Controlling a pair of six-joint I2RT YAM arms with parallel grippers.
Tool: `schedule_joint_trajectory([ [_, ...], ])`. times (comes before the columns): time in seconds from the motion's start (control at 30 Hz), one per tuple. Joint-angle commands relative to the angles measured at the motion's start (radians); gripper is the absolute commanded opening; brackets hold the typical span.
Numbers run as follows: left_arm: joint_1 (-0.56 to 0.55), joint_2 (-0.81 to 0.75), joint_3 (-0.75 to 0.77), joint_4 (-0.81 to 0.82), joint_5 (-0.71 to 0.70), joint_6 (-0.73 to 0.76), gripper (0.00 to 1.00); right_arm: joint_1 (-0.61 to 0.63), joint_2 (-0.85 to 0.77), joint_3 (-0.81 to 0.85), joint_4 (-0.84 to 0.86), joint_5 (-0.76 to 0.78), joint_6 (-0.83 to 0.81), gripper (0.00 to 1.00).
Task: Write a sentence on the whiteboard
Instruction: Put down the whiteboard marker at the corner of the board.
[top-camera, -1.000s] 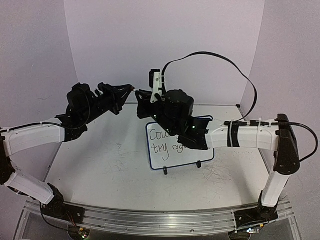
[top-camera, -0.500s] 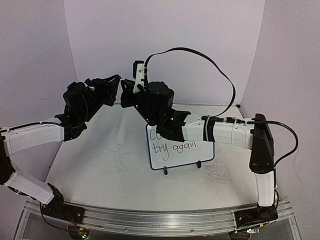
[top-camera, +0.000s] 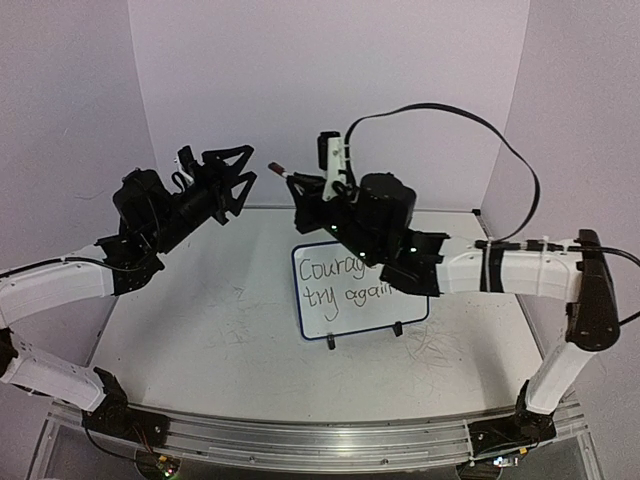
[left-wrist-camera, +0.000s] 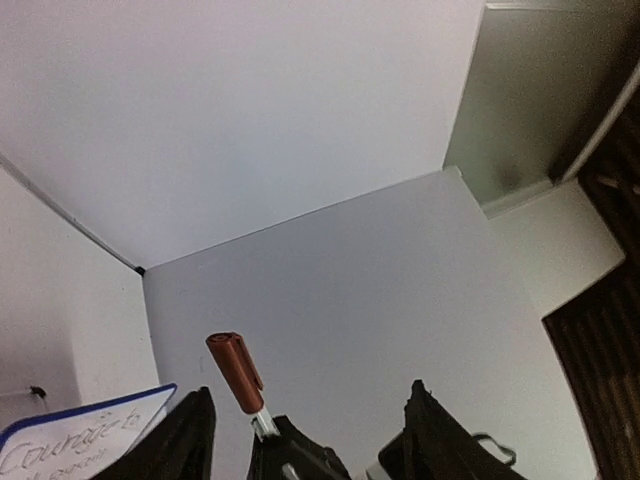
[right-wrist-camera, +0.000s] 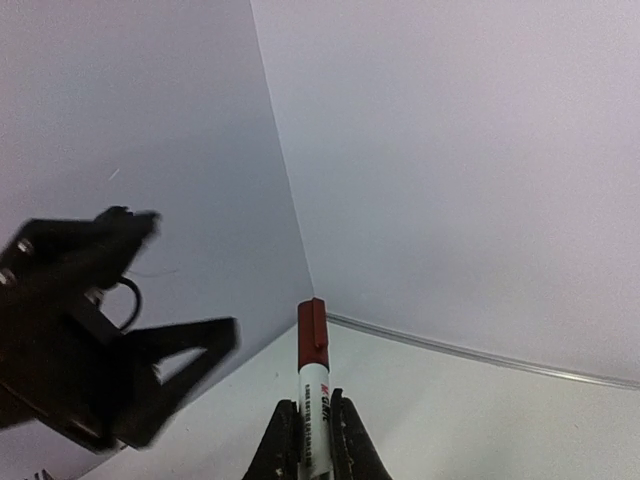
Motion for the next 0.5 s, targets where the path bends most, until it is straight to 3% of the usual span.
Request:
schedule_joint_trajectory([
  [0.0,0.032,-0.087,0.002,-0.037,0.021,0.204,0.81,-0.161,-0.283,-0.2,-0.086,0.033,0.101,0.0],
  [0.13,0.047,-0.138,-0.001,-0.077,-0.019,0.299,0.85,-0.363,-0.538,-0.398,-0.295,0.016,0.17,0.0],
  [0.27,0.053,-0.166,0.005,-0.124,-0.058,0.367,0.85,-0.706,-0.659,-0.531,-0.516,-0.285,0.283,0.0],
  [0.37,0.054,-0.157,0.015,-0.137,-0.069,0.395,0.85,-0.877,-0.691,-0.665,-0.531,-0.514,0.35,0.0],
  [0.47,0.055,-0.135,0.032,-0.141,-0.044,0.4,0.85,-0.955,-0.675,-0.756,-0.487,-0.659,0.412,0.0],
])
